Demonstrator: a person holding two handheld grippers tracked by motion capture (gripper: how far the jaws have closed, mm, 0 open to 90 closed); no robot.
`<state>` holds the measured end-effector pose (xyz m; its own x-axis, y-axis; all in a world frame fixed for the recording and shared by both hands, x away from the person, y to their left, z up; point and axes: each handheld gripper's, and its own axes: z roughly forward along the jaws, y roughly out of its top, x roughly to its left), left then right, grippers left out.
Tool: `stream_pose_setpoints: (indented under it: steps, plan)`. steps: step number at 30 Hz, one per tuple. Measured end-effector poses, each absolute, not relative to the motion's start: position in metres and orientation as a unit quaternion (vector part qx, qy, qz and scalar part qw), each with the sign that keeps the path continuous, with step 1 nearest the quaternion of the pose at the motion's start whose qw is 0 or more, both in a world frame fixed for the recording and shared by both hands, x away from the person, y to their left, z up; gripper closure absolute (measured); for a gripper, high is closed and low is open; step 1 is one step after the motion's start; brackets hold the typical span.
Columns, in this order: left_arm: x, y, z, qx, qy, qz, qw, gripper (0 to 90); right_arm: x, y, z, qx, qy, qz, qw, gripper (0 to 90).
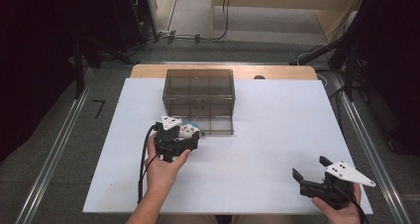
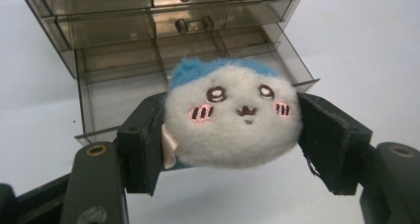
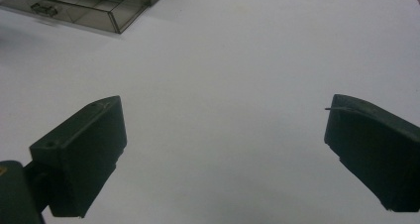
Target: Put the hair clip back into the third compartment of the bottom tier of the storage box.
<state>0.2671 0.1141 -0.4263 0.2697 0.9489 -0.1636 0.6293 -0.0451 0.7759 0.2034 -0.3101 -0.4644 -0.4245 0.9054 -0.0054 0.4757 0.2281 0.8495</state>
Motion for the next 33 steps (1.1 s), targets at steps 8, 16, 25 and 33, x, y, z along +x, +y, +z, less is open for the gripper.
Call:
stream_pose_setpoints:
  steps: [8,16,25,33]
  plan:
    - [0.272,0.109,-0.422,0.692,0.569,0.203,0.395,31.6,0.203,-0.31,-0.464,0.467,0.739,0.409,0.262,1.5]
    - [0.278,0.105,-0.42,0.689,0.571,0.199,0.399,31.6,0.204,-0.311,-0.464,0.467,0.737,0.411,0.262,1.5]
    - [0.283,0.102,-0.42,0.686,0.573,0.199,0.402,31.6,0.203,-0.311,-0.464,0.468,0.737,0.412,0.261,1.5]
    - [0.288,0.098,-0.419,0.684,0.573,0.198,0.407,31.6,0.203,-0.312,-0.464,0.472,0.735,0.413,0.259,1.5]
